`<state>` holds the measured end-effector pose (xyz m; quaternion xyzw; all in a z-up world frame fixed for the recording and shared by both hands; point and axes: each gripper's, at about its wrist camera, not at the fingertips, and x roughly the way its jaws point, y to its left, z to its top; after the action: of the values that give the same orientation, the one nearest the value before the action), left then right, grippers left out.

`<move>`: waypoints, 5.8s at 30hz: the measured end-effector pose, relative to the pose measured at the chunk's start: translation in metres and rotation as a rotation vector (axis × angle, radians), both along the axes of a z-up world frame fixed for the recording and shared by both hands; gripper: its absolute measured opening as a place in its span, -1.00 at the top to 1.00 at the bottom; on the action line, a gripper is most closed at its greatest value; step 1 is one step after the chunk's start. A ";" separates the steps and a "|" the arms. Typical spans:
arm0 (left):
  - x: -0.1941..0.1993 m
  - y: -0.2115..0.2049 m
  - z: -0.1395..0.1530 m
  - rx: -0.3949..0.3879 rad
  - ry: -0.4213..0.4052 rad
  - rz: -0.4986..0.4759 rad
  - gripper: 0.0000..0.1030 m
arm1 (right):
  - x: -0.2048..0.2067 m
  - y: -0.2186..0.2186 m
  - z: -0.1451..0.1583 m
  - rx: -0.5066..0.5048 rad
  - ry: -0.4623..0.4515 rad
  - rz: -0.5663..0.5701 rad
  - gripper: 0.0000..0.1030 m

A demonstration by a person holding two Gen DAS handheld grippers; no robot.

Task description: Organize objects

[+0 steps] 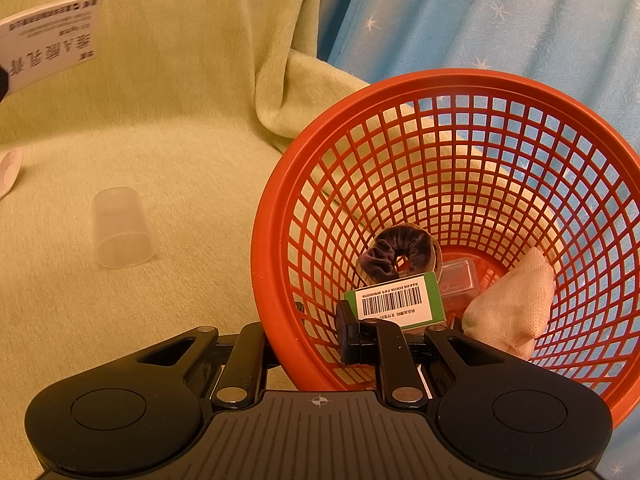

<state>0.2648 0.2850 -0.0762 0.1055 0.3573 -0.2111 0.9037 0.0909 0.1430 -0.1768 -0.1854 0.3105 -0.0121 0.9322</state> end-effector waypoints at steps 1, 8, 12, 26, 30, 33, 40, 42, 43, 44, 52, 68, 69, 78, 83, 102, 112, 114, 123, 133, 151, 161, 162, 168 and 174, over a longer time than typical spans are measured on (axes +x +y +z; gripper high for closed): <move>0.001 -0.002 0.001 0.002 -0.002 -0.005 0.59 | 0.000 0.000 0.000 0.000 0.000 0.000 0.74; 0.007 -0.011 0.006 0.008 -0.012 -0.024 0.59 | 0.000 0.000 0.000 0.000 0.000 0.000 0.74; 0.011 -0.018 0.008 0.003 -0.012 -0.038 0.59 | 0.000 0.000 0.000 0.000 0.000 0.000 0.74; 0.026 -0.045 0.010 -0.052 0.019 -0.082 0.59 | 0.001 -0.001 0.000 0.001 0.000 0.000 0.74; 0.027 -0.055 0.011 -0.054 0.022 -0.108 0.59 | 0.001 -0.001 0.000 0.001 0.000 0.000 0.74; 0.026 -0.062 0.012 -0.054 0.022 -0.129 0.59 | 0.001 -0.001 0.000 0.000 0.000 0.000 0.74; 0.026 -0.076 0.016 -0.050 0.025 -0.179 0.59 | 0.001 -0.001 0.000 0.000 0.000 0.000 0.74; 0.026 -0.080 0.017 -0.048 0.026 -0.193 0.59 | 0.001 -0.001 0.000 0.001 -0.001 0.000 0.74; 0.026 -0.081 0.018 -0.046 0.026 -0.201 0.59 | 0.002 -0.001 0.000 0.001 -0.001 0.000 0.74; 0.026 -0.083 0.019 -0.044 0.025 -0.209 0.59 | 0.002 -0.001 0.000 0.001 -0.001 0.000 0.74; 0.022 -0.099 0.025 -0.043 0.019 -0.291 0.59 | 0.001 -0.001 0.000 0.001 -0.001 0.000 0.74; 0.036 -0.162 0.026 0.003 0.035 -0.464 0.59 | 0.001 0.001 0.001 0.005 -0.002 -0.001 0.74; 0.036 -0.168 0.025 0.007 0.036 -0.476 0.59 | 0.001 0.001 0.001 0.007 -0.002 -0.001 0.74; 0.049 -0.219 0.015 0.020 0.003 -0.548 0.34 | 0.001 0.004 0.001 0.007 -0.001 0.001 0.74; 0.056 -0.202 0.023 -0.022 -0.014 -0.490 0.34 | 0.004 0.007 0.001 0.008 -0.002 0.003 0.74; 0.057 -0.110 0.014 -0.041 0.037 -0.219 0.30 | -0.001 0.012 0.000 -0.002 0.002 0.006 0.73; 0.050 -0.042 -0.003 -0.019 0.052 -0.040 0.15 | -0.001 0.008 -0.001 0.001 0.001 0.006 0.73; 0.048 -0.019 -0.011 -0.010 0.061 0.025 0.07 | -0.002 0.008 -0.001 0.002 0.001 0.006 0.73; 0.029 0.073 -0.041 0.013 0.057 0.324 -0.29 | -0.002 0.009 -0.001 0.002 0.001 0.006 0.73; 0.020 0.084 -0.075 0.008 0.078 0.367 -0.28 | 0.000 0.005 -0.001 0.002 0.001 0.006 0.73; 0.038 0.076 -0.124 0.037 0.157 0.372 0.64 | 0.000 0.004 0.000 0.000 0.002 0.007 0.73; 0.007 0.088 -0.115 0.080 0.192 0.291 0.85 | 0.000 0.004 0.000 -0.001 0.002 0.008 0.73; 0.000 0.090 -0.115 0.082 0.207 0.274 0.85 | 0.000 0.004 0.000 -0.002 0.002 0.008 0.73; -0.035 0.103 -0.112 0.109 0.222 0.257 0.79 | 0.000 0.002 0.000 -0.002 0.003 0.008 0.73; -0.029 0.102 -0.105 0.064 0.124 0.332 0.34 | 0.000 0.002 0.000 0.000 0.002 0.008 0.73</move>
<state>0.2356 0.3872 -0.1815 0.0607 0.4313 -0.0535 0.8986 0.0911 0.1451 -0.1772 -0.1864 0.3109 -0.0082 0.9320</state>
